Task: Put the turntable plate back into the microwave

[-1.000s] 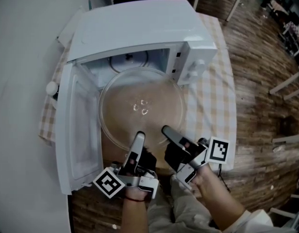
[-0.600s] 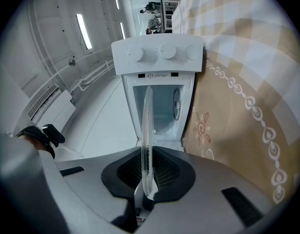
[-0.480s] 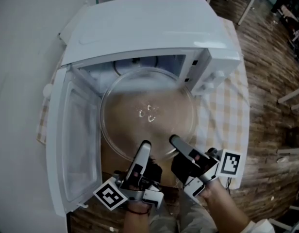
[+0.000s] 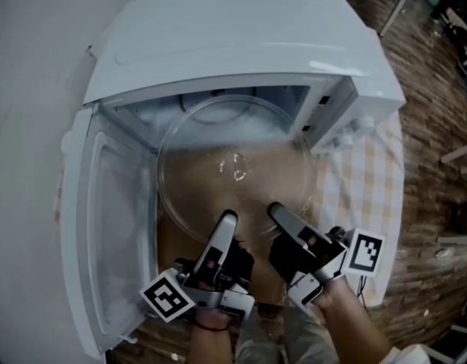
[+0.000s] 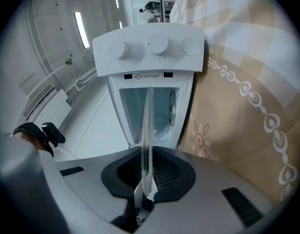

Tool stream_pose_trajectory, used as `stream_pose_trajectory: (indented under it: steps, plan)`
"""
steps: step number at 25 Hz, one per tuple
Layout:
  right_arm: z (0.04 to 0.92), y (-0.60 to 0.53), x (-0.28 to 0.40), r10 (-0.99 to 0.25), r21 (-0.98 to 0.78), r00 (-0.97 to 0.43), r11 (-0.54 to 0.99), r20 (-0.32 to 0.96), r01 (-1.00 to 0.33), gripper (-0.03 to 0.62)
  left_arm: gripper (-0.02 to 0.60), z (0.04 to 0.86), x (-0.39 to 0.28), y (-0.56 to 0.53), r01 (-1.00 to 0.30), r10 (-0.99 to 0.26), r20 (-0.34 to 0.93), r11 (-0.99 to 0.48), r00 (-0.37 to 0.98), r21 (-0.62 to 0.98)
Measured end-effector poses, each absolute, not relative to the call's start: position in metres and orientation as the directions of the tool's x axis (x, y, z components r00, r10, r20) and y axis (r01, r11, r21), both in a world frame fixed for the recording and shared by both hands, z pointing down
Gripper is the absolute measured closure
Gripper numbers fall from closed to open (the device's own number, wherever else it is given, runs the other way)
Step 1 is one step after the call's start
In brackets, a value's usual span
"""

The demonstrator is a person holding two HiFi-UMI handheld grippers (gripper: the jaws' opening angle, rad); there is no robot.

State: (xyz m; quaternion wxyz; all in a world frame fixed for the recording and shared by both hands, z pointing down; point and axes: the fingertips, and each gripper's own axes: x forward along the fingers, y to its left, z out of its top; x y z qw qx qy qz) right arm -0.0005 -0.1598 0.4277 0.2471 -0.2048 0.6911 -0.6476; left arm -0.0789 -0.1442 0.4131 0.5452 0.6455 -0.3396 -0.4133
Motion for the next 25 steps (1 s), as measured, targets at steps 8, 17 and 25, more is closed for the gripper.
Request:
stream_pose_trajectory:
  steps: [8,17,25]
  plan:
    - [0.434,-0.188,-0.013,-0.617,-0.996,-0.784,0.085,-0.073,0.026,0.545,0.552,0.421,-0.092,-0.172,0.009,-0.888,-0.152,-0.165,0.434,0.986]
    - [0.439,-0.209,-0.023,-0.633,-0.995,-0.770,0.097,-0.082,0.026,0.545,0.552,0.425,-0.104,-0.193,-0.001,-0.893,-0.156,-0.173,0.421,0.985]
    - [0.446,-0.233,-0.029,-0.654,-0.996,-0.753,0.083,-0.079,0.033,0.545,0.552,0.431,-0.110,-0.216,-0.002,-0.898,-0.143,-0.158,0.415,0.987]
